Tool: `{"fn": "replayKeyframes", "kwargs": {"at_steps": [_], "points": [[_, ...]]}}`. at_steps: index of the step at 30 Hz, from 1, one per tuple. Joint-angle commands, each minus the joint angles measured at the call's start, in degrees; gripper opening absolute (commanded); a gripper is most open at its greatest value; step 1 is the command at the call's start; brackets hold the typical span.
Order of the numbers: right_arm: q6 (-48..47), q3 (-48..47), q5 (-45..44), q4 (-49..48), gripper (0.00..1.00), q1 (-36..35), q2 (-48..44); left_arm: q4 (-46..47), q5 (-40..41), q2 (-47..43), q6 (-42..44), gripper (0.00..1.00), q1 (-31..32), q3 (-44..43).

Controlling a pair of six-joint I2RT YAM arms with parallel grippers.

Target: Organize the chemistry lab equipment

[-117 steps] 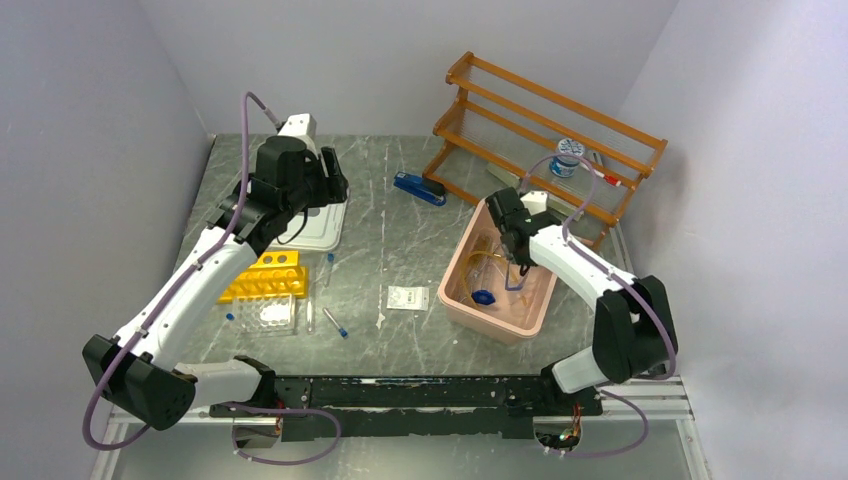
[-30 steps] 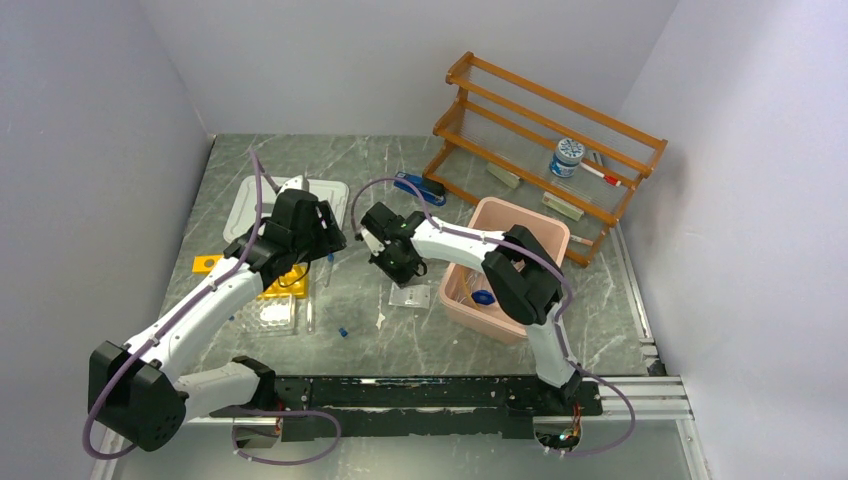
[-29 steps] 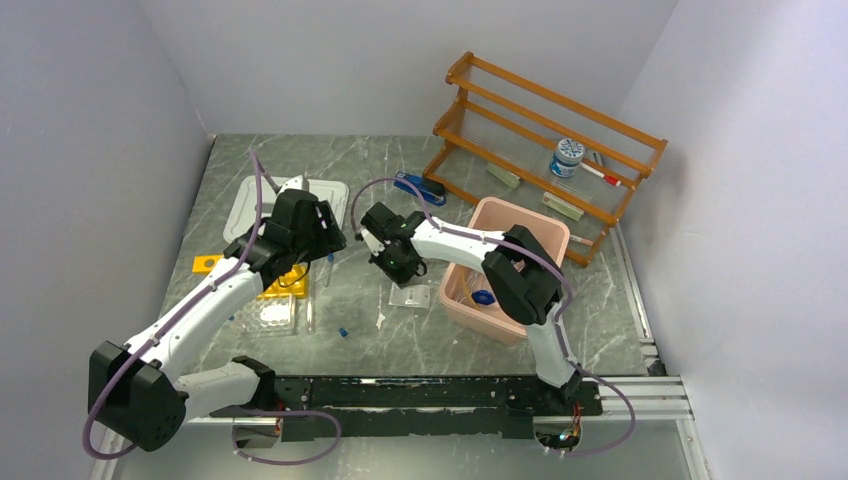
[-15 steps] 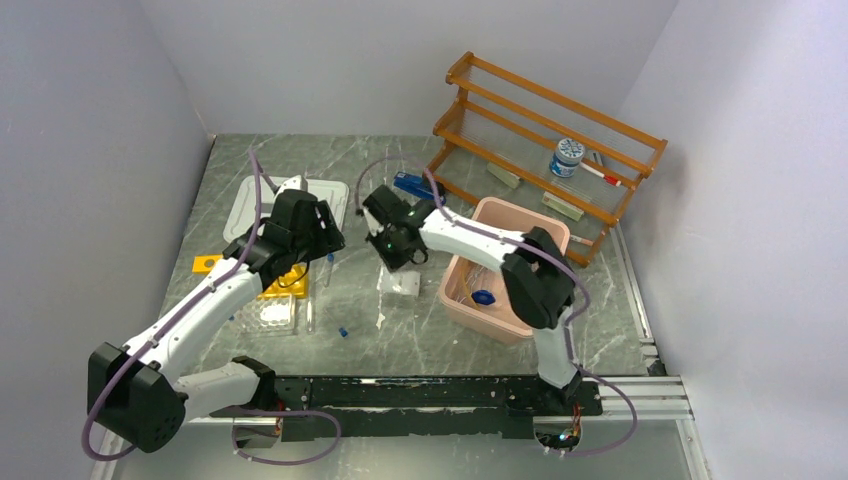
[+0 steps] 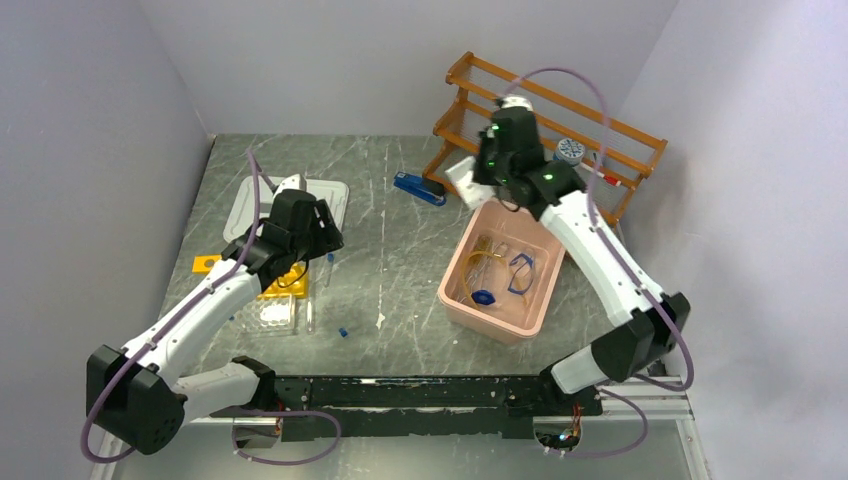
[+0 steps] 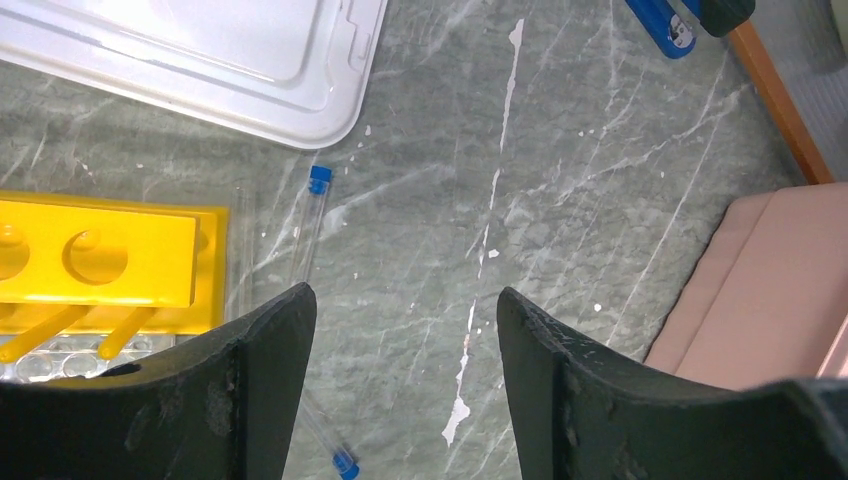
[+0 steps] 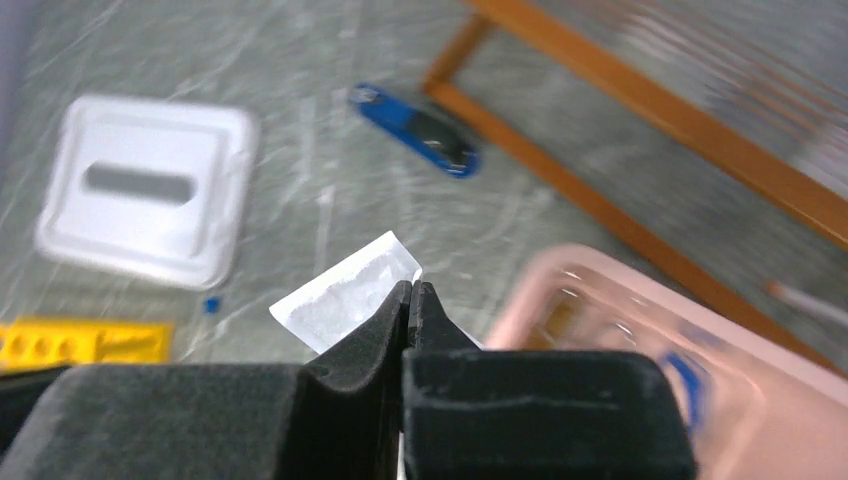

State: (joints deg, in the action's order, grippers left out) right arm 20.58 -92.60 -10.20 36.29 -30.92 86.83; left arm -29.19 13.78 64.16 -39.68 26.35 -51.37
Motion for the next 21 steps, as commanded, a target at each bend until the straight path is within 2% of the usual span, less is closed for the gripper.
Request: {"fn": "replayKeyframes", "kwargs": {"at_steps": [1, 6, 13, 21], "points": [[6.4, 5.4, -8.8, 8.2, 0.00, 8.3, -5.1, 3.2, -0.8, 0.7, -0.1, 0.70, -0.4, -0.9], [9.4, 15.2, -12.5, 11.1, 0.00, 12.3, -9.2, 4.8, -2.3, 2.5, -0.3, 0.69, -0.4, -0.9], [11.9, 29.2, -2.8, 5.9, 0.00, 12.8, -11.0, 5.8, -4.4, 4.8, -0.4, 0.69, -0.4, -1.6], [10.2, 34.9, 4.4, 3.8, 0.00, 12.1, -8.9, 6.6, -5.1, 6.0, -0.9, 0.69, -0.4, -1.8]]}}
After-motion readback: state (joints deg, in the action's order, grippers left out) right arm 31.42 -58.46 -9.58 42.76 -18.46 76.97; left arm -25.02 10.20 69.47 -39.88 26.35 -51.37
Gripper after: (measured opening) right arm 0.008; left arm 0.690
